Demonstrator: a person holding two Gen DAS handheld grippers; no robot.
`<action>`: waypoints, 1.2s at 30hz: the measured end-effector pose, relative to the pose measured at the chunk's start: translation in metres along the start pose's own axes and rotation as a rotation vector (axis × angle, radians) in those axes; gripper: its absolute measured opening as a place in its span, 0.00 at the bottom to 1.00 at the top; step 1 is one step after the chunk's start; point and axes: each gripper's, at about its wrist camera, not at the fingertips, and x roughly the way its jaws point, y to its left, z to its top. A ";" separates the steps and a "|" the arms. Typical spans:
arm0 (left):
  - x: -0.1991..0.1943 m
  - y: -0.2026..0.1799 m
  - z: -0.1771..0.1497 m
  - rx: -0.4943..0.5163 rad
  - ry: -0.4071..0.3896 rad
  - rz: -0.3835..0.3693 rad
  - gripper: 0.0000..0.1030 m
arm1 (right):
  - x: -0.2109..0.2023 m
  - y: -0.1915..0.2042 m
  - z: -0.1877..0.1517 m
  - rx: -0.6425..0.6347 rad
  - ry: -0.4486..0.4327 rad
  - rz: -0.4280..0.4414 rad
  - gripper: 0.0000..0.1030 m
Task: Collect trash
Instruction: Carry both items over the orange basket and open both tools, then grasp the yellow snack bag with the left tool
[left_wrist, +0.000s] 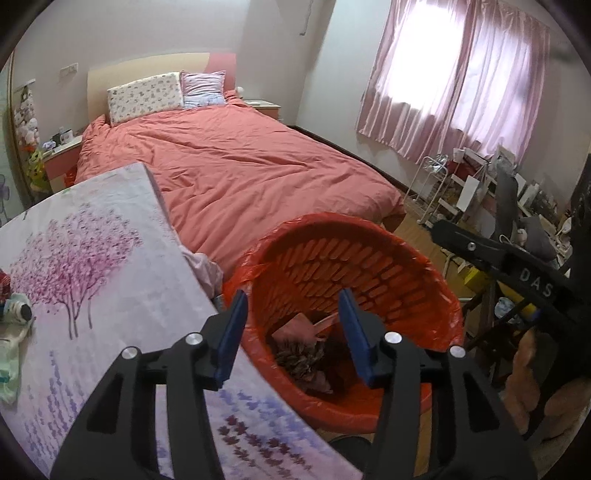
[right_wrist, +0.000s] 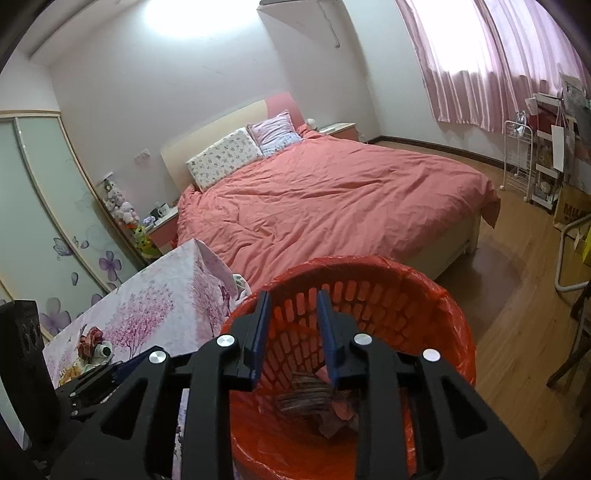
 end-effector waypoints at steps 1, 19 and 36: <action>-0.002 0.003 -0.001 0.002 -0.004 0.012 0.53 | -0.001 0.001 0.000 -0.007 -0.001 -0.008 0.26; -0.069 0.115 -0.044 -0.066 -0.018 0.291 0.66 | -0.006 0.064 -0.018 -0.164 0.002 -0.007 0.41; -0.171 0.293 -0.103 -0.309 -0.046 0.638 0.71 | 0.018 0.169 -0.070 -0.336 0.121 0.100 0.41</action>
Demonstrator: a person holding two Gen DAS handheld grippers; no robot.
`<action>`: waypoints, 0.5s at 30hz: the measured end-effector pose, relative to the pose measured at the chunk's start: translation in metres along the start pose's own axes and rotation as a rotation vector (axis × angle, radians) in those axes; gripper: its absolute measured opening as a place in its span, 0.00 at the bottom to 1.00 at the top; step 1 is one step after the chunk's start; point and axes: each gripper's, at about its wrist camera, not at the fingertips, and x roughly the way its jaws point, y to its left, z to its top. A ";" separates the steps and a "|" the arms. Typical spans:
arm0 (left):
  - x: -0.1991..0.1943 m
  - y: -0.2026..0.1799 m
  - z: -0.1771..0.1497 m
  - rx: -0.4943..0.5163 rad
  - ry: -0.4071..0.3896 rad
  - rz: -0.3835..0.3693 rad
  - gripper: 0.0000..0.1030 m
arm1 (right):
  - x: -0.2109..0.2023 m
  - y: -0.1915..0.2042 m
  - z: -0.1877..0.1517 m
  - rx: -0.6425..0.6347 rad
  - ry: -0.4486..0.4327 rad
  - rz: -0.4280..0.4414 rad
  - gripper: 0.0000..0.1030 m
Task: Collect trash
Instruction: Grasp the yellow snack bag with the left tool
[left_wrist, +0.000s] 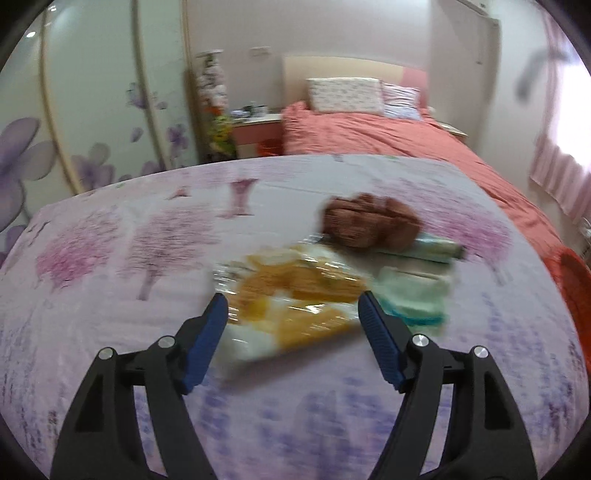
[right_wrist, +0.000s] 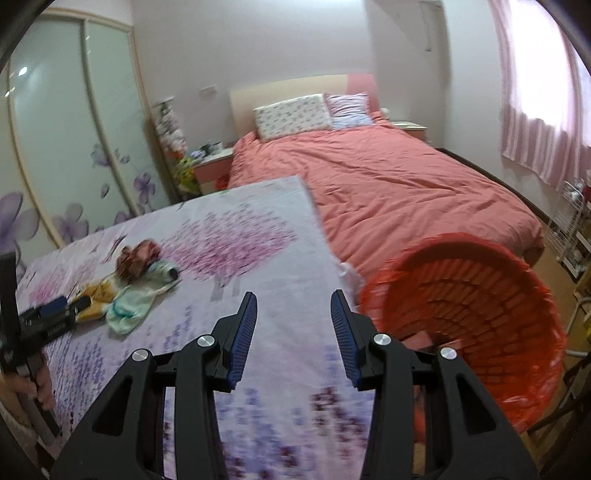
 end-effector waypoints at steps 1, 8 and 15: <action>0.004 0.008 0.003 -0.006 -0.002 0.013 0.73 | 0.003 0.009 -0.002 -0.017 0.009 0.008 0.41; 0.046 0.036 0.040 -0.025 0.021 0.067 0.73 | 0.018 0.046 -0.009 -0.081 0.054 0.021 0.41; 0.079 0.060 0.047 -0.064 0.108 0.084 0.66 | 0.022 0.056 -0.013 -0.090 0.083 0.015 0.41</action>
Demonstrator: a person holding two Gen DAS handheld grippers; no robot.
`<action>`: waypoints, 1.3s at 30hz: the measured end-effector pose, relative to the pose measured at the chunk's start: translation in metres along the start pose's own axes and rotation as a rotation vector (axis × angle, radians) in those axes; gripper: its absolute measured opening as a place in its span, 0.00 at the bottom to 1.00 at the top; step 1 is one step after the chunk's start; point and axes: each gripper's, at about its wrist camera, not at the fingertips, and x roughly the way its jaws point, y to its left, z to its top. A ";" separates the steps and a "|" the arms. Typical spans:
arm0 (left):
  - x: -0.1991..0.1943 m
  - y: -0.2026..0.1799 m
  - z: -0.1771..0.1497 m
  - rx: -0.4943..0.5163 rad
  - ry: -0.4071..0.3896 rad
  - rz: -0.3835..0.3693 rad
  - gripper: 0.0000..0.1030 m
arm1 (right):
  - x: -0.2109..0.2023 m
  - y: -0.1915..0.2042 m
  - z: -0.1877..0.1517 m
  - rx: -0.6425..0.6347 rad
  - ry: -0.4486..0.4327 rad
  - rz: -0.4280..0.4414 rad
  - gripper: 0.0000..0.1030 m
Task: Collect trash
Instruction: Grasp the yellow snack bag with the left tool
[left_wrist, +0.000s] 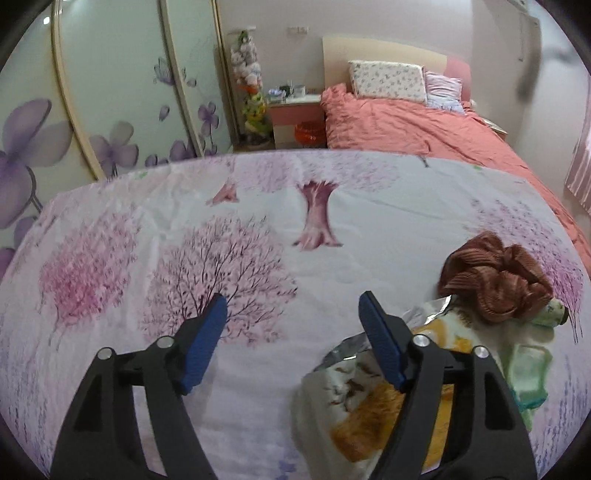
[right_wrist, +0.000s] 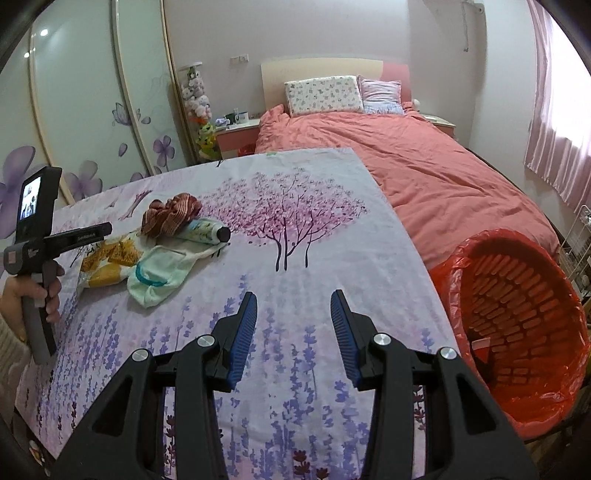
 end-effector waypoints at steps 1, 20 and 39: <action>0.000 0.004 -0.002 -0.006 0.011 -0.019 0.63 | 0.000 0.001 -0.001 0.000 0.003 0.001 0.41; -0.081 -0.007 -0.060 0.055 -0.100 -0.295 0.75 | -0.001 0.029 -0.007 -0.011 0.023 0.048 0.41; -0.037 -0.038 -0.069 0.138 0.050 -0.137 0.66 | 0.006 0.027 -0.014 0.009 0.057 0.053 0.41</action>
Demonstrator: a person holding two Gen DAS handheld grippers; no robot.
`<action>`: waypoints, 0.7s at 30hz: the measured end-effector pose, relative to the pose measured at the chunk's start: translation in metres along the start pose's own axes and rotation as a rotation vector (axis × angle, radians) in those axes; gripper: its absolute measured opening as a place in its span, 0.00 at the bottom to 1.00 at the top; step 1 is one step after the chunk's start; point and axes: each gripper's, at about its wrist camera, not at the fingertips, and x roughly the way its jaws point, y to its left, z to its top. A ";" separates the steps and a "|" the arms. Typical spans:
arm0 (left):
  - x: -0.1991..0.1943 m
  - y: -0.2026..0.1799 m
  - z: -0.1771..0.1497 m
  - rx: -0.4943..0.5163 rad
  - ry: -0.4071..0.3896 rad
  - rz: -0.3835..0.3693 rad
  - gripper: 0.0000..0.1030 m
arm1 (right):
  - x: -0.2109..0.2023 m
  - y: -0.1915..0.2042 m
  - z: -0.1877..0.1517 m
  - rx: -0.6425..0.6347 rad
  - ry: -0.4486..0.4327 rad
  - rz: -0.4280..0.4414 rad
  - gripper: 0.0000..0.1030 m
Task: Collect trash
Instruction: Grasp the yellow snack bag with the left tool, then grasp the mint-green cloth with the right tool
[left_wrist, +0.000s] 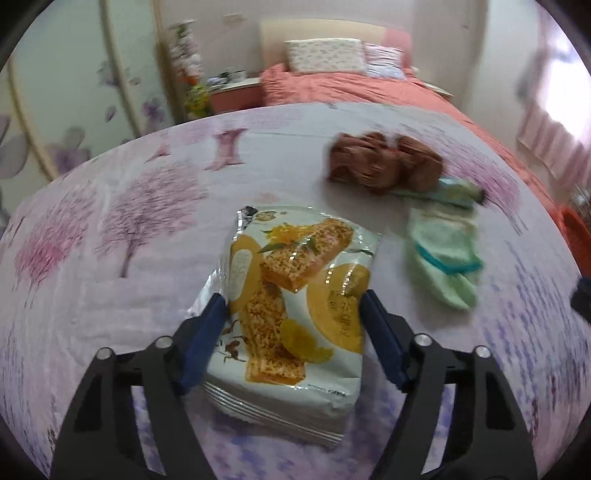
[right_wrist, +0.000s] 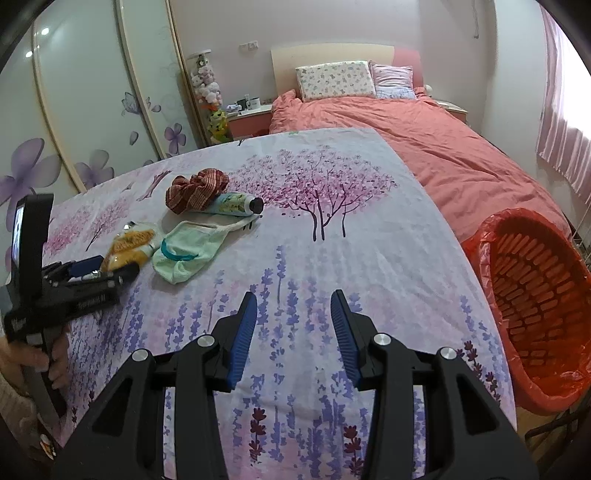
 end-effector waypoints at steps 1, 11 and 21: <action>0.002 0.008 0.003 -0.024 0.000 0.021 0.64 | 0.001 0.001 0.000 -0.001 0.002 0.001 0.41; 0.007 0.072 0.010 -0.221 0.003 0.095 0.63 | 0.018 0.016 0.005 0.015 0.017 0.038 0.41; 0.008 0.072 0.011 -0.227 0.002 0.085 0.64 | 0.071 0.074 0.041 0.039 0.035 0.094 0.56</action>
